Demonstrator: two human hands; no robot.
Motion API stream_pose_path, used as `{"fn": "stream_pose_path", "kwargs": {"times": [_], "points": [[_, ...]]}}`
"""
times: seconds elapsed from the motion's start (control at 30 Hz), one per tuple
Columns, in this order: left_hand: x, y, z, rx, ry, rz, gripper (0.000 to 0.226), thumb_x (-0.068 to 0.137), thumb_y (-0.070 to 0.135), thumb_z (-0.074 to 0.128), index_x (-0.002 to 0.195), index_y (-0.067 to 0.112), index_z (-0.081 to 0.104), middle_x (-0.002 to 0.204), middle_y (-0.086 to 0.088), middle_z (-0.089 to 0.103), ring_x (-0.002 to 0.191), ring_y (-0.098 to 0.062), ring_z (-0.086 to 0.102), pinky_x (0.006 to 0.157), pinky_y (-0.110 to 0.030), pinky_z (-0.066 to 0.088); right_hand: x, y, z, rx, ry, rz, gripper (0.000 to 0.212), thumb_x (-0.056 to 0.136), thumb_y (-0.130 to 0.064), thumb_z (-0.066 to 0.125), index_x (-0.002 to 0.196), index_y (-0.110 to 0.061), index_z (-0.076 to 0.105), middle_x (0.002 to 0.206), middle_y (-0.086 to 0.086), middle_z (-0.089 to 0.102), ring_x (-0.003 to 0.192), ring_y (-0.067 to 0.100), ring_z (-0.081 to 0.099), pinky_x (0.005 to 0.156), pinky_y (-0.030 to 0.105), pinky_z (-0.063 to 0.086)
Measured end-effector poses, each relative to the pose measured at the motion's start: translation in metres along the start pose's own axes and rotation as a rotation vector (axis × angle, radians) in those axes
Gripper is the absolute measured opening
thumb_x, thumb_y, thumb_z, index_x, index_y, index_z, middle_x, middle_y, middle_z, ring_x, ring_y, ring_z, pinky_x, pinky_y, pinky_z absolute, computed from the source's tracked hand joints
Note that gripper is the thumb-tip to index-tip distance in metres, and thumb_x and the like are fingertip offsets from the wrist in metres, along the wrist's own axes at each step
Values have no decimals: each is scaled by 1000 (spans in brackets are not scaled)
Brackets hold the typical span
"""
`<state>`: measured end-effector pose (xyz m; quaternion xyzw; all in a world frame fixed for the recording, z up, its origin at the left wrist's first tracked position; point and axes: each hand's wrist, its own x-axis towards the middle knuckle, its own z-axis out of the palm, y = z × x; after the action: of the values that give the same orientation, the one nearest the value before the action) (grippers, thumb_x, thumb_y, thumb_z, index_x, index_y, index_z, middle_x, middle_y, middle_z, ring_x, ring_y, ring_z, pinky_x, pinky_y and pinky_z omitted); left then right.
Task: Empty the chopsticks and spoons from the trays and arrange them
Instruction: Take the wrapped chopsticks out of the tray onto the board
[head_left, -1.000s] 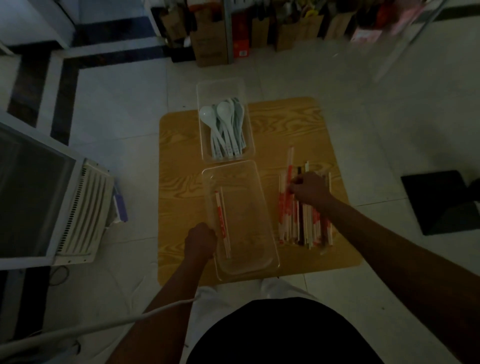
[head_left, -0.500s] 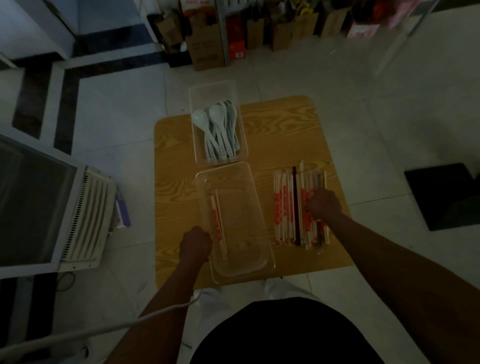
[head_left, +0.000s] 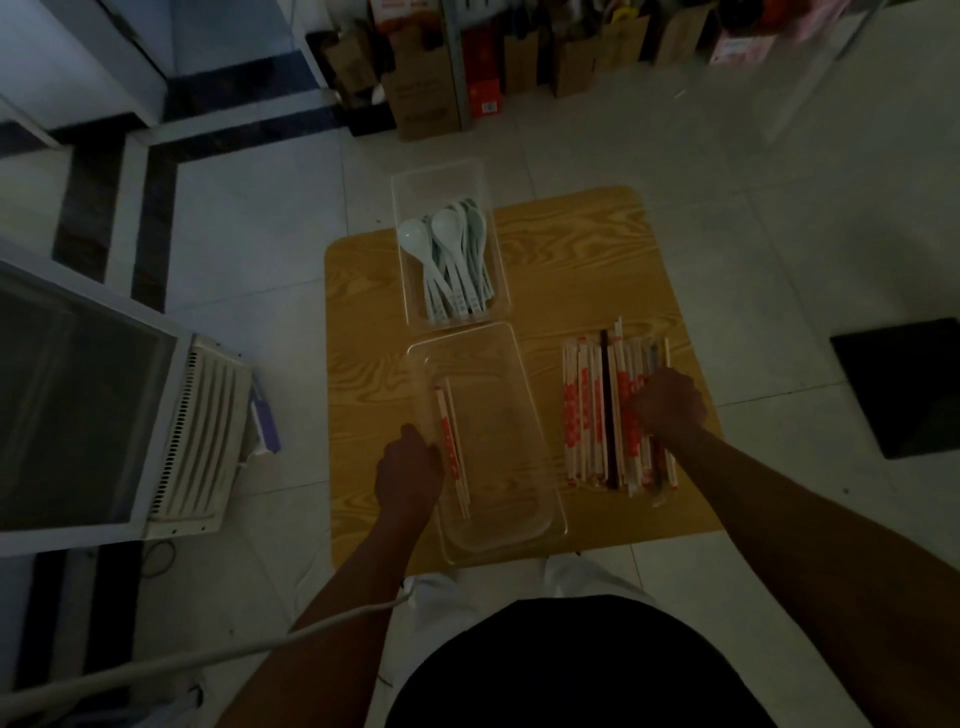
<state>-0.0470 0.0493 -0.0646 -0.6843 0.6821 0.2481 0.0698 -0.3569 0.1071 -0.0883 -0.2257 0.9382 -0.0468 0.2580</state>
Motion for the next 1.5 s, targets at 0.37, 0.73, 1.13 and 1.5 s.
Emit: {"fn": "stream_pose_path", "kwargs": {"times": [0.37, 0.73, 1.13, 1.5], "points": [[-4, 41, 11, 70, -105, 137, 24, 97, 18, 45, 111, 2, 57, 110, -14, 62, 98, -29, 63, 71, -32, 46, -10, -22, -13, 88, -25, -96, 26, 87, -29, 65, 74, -7, 63, 74, 10, 63, 74, 28, 67, 58, 27, 43], [5, 47, 32, 52, -192, 2, 23, 95, 9, 49, 112, 3, 62, 111, -11, 65, 102, -29, 65, 74, -33, 52, -37, -21, 9, -2, -1, -321, 35, 93, -33, 54, 70, -9, 65, 59, 2, 55, 60, 22, 61, 57, 29, 51], [7, 46, 43, -172, -256, 36, 26, 93, 21, 53, 115, 14, 63, 109, -10, 68, 97, -27, 66, 82, -38, 55, -108, -81, 48, 25, -174, -610, 22, 93, -30, 59, 91, -11, 70, 87, 5, 69, 80, 18, 64, 70, 31, 50], [1, 35, 51, -382, -138, -103, 24, 99, 23, 45, 114, 14, 61, 107, -7, 68, 95, -23, 66, 68, -25, 39, -114, -117, 100, -127, -234, -367, 29, 93, -23, 59, 113, -3, 64, 121, 17, 64, 114, 32, 61, 89, 36, 49]]}}
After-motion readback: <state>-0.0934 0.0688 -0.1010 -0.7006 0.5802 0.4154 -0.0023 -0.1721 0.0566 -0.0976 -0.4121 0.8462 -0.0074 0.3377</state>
